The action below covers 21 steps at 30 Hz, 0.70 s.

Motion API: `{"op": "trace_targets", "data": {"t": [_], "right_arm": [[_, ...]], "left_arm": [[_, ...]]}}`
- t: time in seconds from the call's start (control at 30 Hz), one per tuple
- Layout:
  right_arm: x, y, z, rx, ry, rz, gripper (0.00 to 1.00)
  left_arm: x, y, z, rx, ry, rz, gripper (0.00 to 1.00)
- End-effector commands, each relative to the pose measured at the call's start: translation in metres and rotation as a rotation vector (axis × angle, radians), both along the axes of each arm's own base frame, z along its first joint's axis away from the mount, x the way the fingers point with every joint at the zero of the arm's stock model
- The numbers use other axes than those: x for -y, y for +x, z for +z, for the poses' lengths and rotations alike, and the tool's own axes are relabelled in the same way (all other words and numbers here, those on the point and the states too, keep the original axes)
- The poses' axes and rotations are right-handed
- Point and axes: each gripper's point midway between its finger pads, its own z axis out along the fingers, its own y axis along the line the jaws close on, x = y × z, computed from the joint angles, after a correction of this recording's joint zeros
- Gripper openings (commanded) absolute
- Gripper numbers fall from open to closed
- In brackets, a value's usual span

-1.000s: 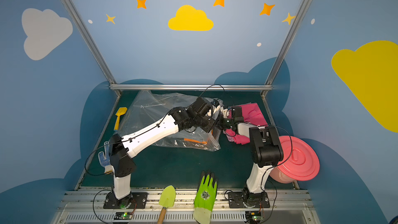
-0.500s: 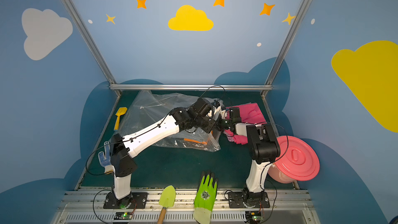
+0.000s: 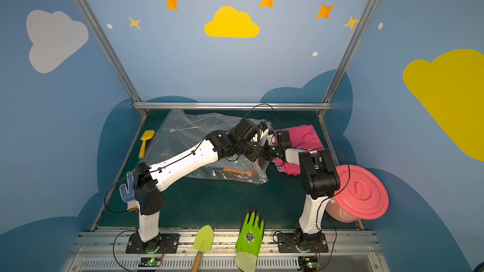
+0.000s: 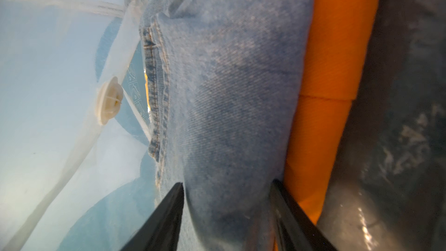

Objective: Take the trousers out of the vacuum bag
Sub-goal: Take out the trousers from the vacuum bag.

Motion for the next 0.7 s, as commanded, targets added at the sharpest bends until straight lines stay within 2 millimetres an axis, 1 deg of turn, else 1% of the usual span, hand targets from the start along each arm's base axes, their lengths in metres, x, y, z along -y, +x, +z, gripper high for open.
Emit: {"op": "trace_targets", "data": {"t": [0.0, 0.17, 0.47, 0.53, 0.6, 0.67], "right_arm": [[-0.002, -0.003, -0.004, -0.015, -0.019, 0.010, 0.58], [-0.009, -0.001, -0.005, -0.016, -0.013, 0.028, 0.58], [-0.019, -0.004, -0.016, -0.038, -0.014, 0.052, 0.59], [-0.022, -0.004, -0.015, -0.036, -0.005, 0.059, 0.58], [-0.026, -0.004, -0.013, -0.029, 0.007, 0.068, 0.56], [-0.028, -0.002, -0.007, -0.016, 0.025, 0.069, 0.46]], "left_arm": [[0.008, -0.006, 0.014, 0.020, -0.029, -0.038, 0.05], [0.009, -0.005, 0.015, 0.020, -0.031, -0.040, 0.05], [0.008, -0.005, 0.015, 0.021, -0.024, -0.038, 0.05], [0.009, -0.005, 0.015, 0.020, -0.023, -0.039, 0.05], [0.009, -0.005, 0.016, 0.022, -0.025, -0.039, 0.05], [0.009, -0.005, 0.015, 0.021, -0.024, -0.039, 0.05]]}}
